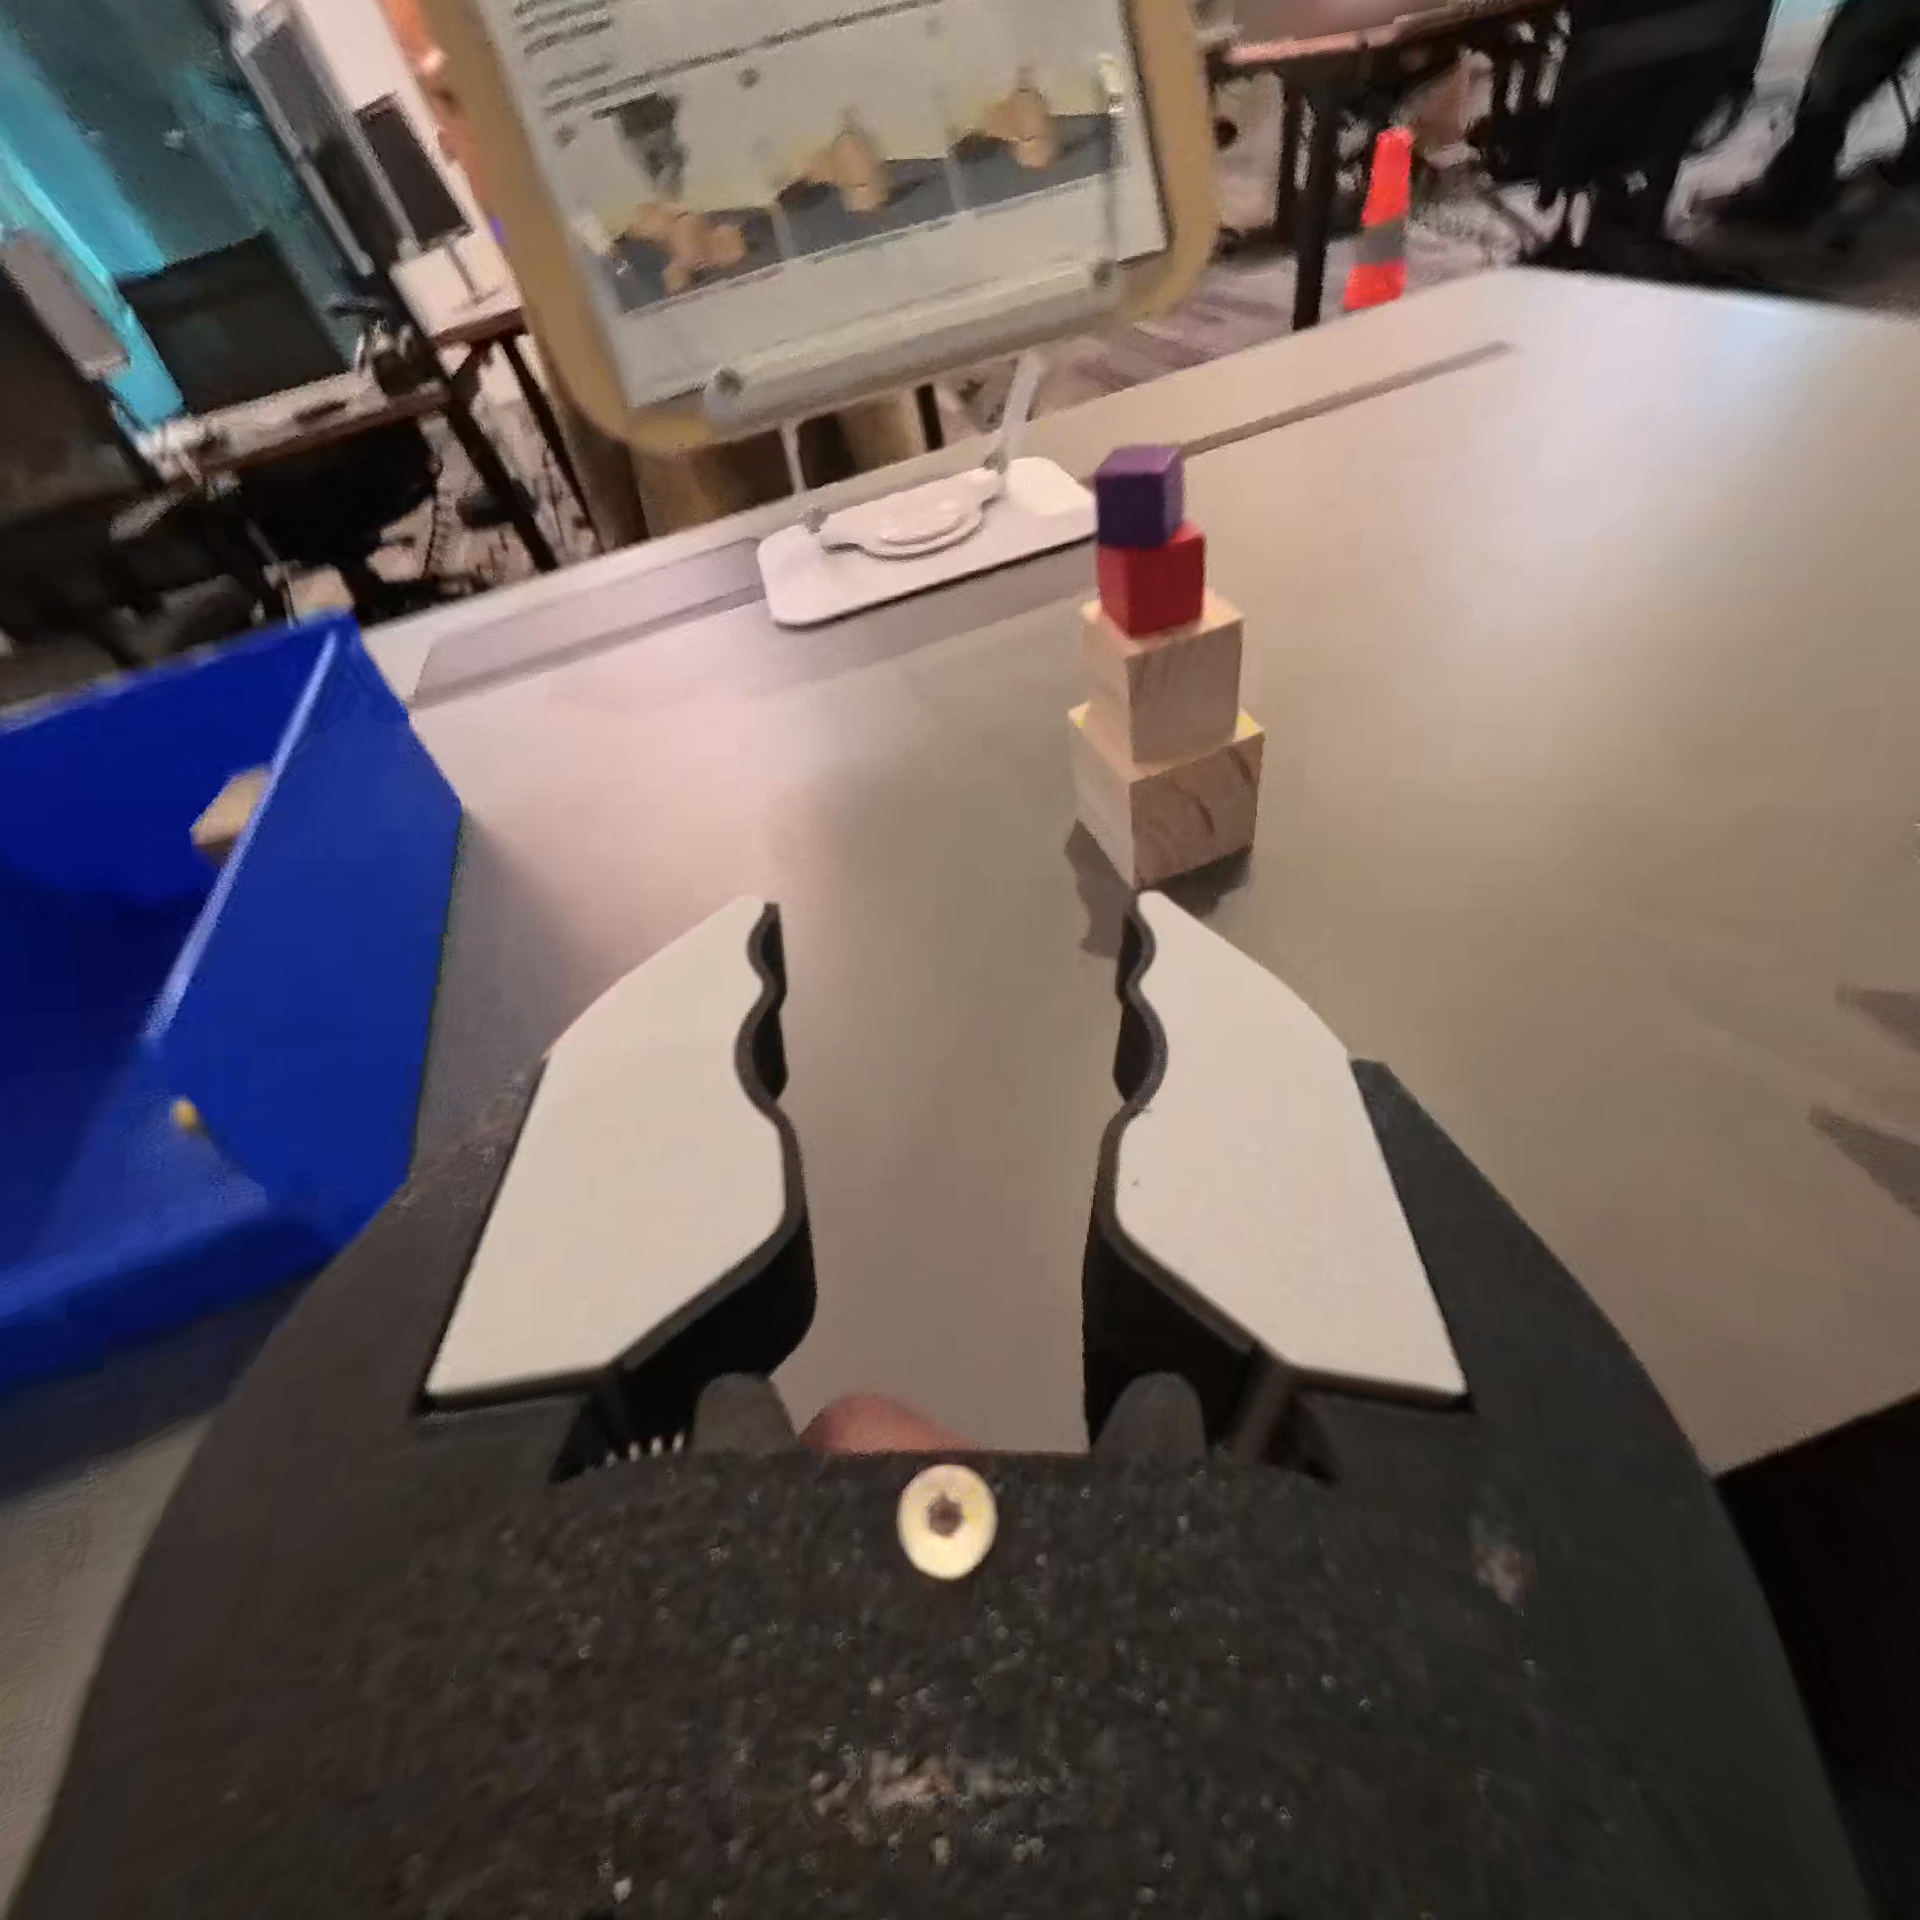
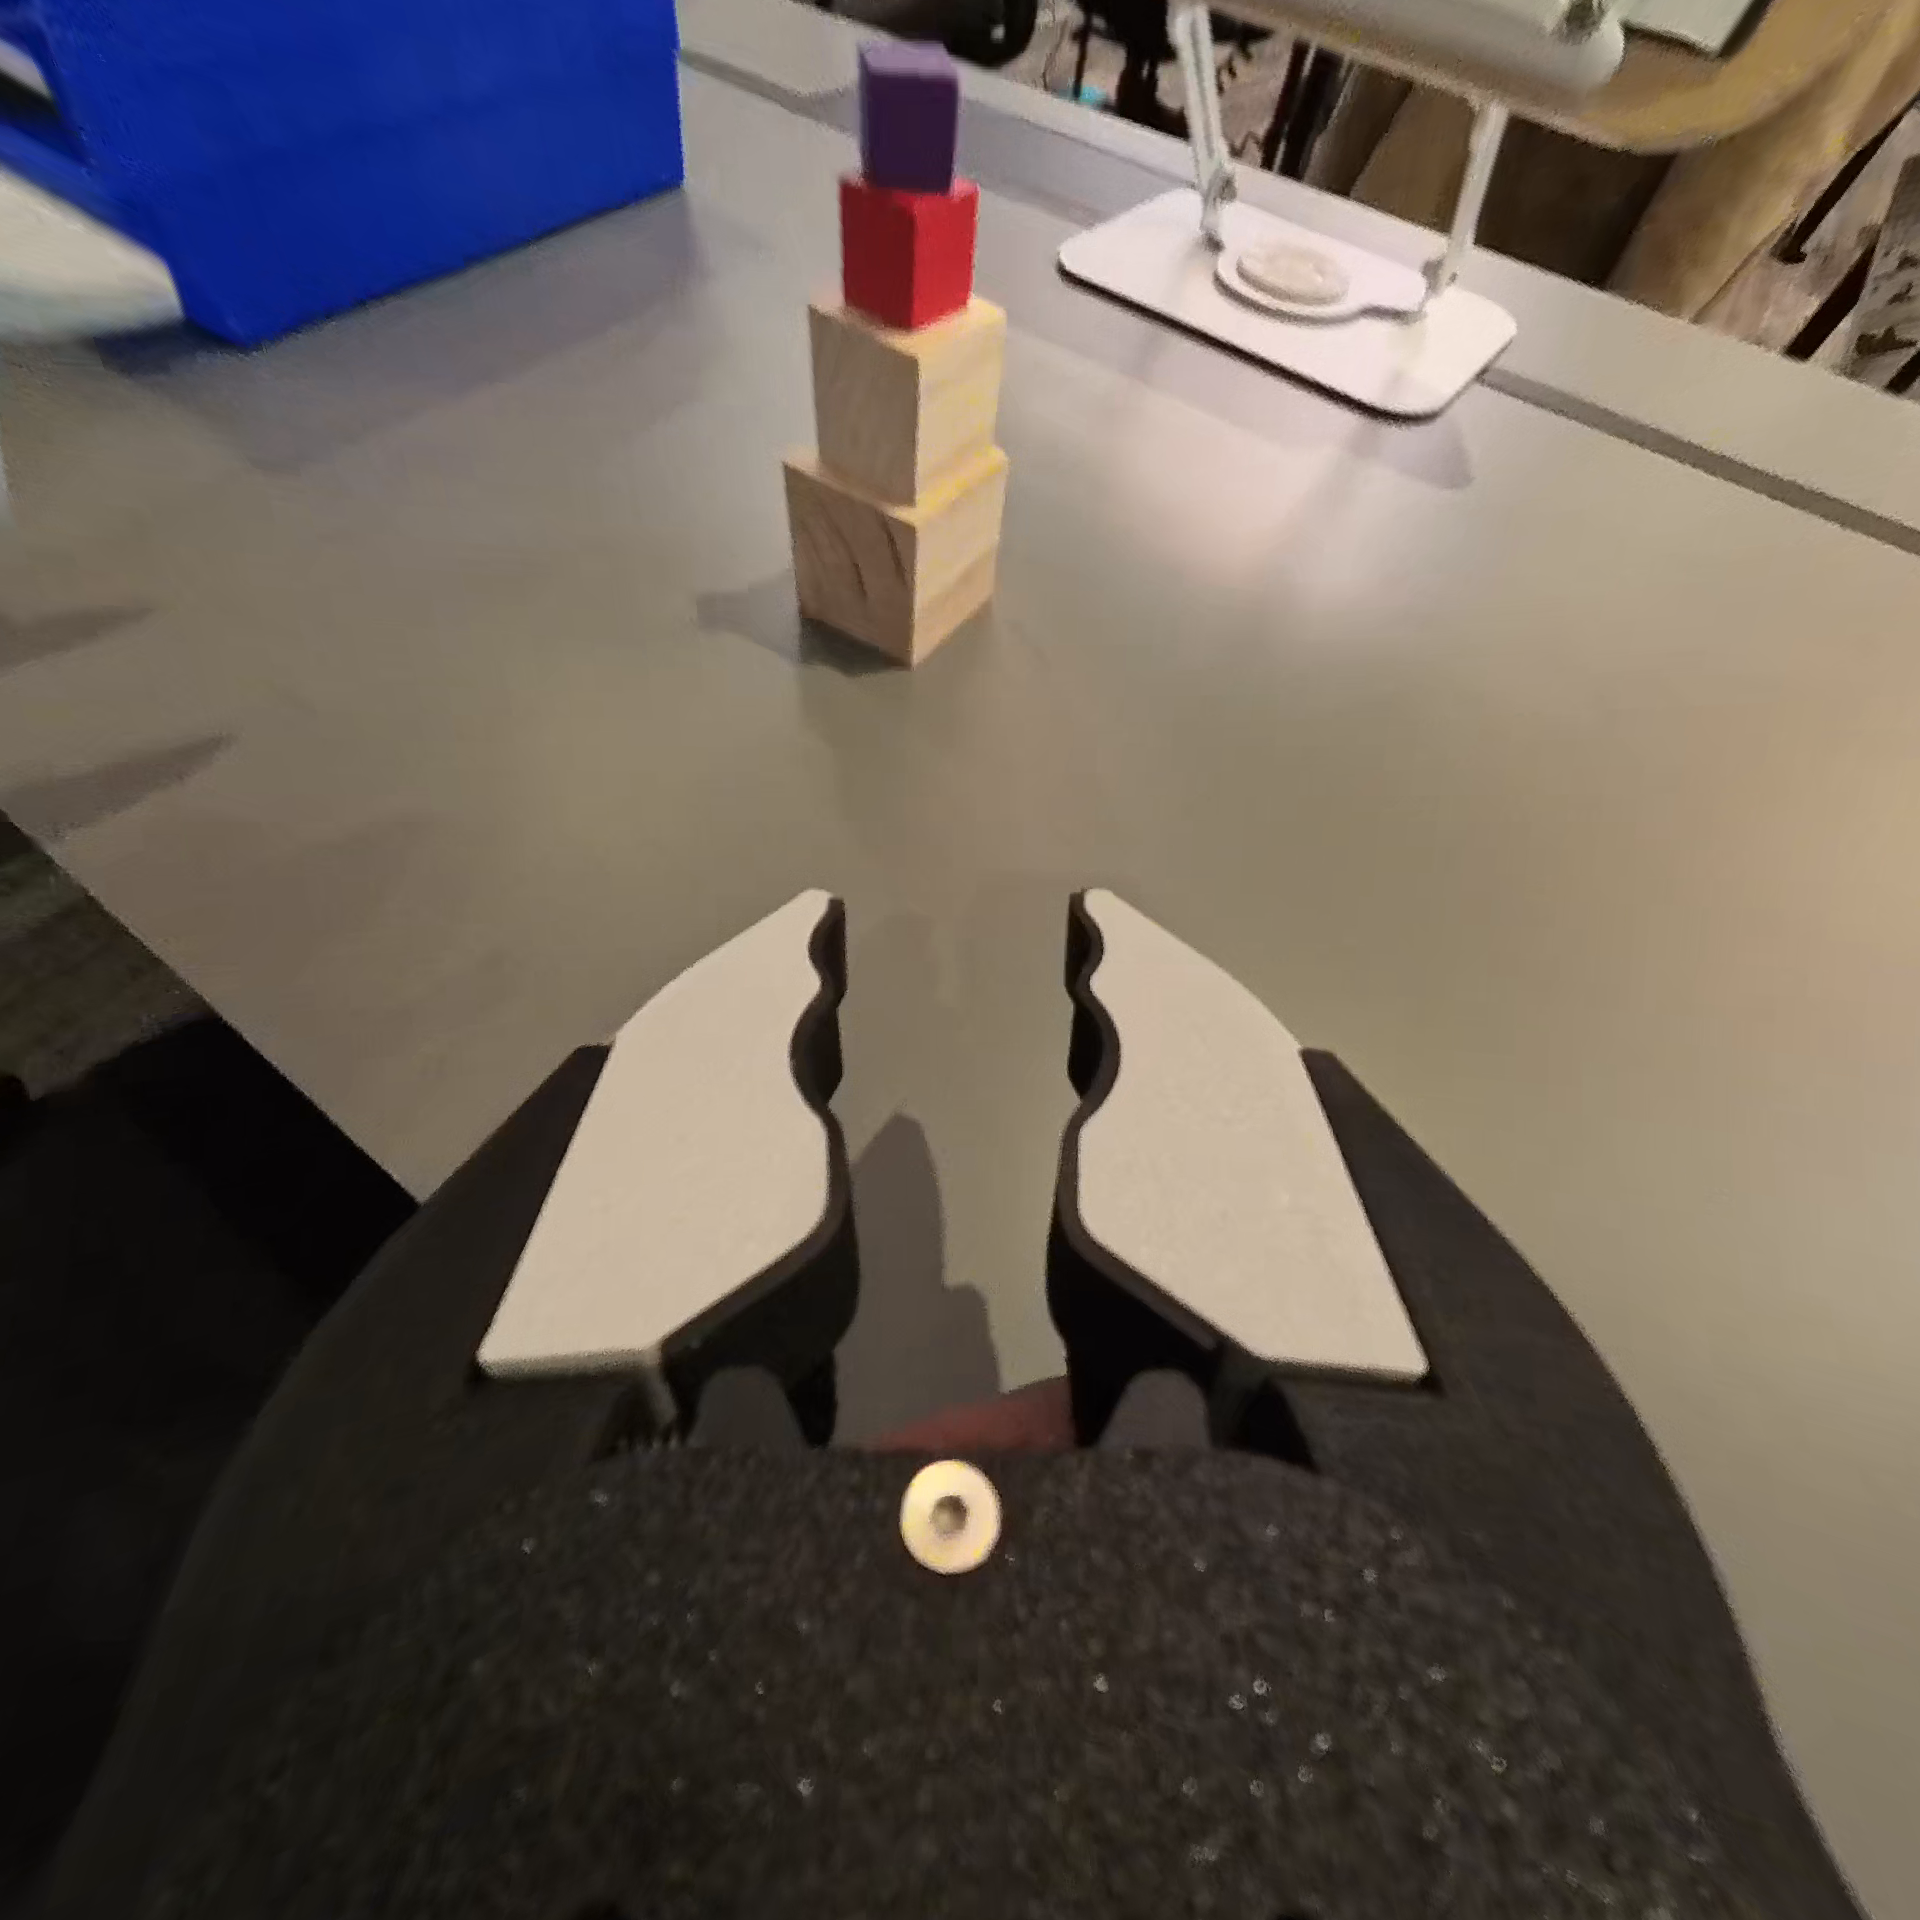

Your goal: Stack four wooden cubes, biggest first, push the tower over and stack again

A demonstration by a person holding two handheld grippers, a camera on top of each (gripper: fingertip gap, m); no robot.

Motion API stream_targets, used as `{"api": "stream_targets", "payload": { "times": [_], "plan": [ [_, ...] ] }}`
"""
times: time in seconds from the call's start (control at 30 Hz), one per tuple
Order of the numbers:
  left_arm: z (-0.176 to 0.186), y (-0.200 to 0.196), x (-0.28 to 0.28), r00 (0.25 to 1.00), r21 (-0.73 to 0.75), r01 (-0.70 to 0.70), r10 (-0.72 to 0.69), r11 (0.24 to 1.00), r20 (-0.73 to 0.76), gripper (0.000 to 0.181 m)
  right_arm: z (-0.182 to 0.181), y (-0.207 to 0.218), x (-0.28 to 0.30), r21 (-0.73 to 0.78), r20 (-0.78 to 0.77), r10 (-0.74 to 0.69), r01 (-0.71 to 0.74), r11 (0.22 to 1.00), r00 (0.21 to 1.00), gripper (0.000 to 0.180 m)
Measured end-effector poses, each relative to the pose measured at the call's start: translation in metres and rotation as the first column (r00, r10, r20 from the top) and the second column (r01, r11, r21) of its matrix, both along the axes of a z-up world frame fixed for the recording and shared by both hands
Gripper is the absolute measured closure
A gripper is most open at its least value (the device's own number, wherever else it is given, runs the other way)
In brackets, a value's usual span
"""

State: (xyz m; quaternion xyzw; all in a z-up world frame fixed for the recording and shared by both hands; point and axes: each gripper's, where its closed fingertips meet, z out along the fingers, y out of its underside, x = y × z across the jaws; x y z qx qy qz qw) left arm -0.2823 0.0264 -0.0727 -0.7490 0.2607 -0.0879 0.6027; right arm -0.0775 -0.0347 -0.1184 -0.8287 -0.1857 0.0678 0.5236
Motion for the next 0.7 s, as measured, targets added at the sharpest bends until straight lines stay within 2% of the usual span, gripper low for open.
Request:
{"api": "stream_targets", "payload": {
  "times": [0.13,0.23,0.53,0.7],
  "plan": [
    [-0.010,-0.006,-0.024,0.995,0.032,-0.090,0.089,0.995,0.051,0.124,0.003,0.002,-0.015,0.055,-0.041,-0.028,0.030,0.998,0.999,0.141],
    [-0.007,-0.015,-0.020,0.989,0.028,-0.057,0.053,0.998,0.138,0.132,-0.006,-0.007,-0.022,0.073,-0.033,-0.032,0.034,0.997,0.999,0.141],
    [-0.015,-0.018,-0.009,0.995,0.027,-0.039,0.036,0.999,0.098,0.133,-0.011,-0.020,-0.023,0.100,-0.046,-0.003,0.008,0.995,0.999,0.149],
    [-0.023,-0.012,-0.006,0.993,-0.019,-0.027,0.029,0.999,0.111,0.134,-0.014,-0.022,-0.023,0.109,0.010,-0.007,0.005,0.994,1.000,0.150]
  ]
}}
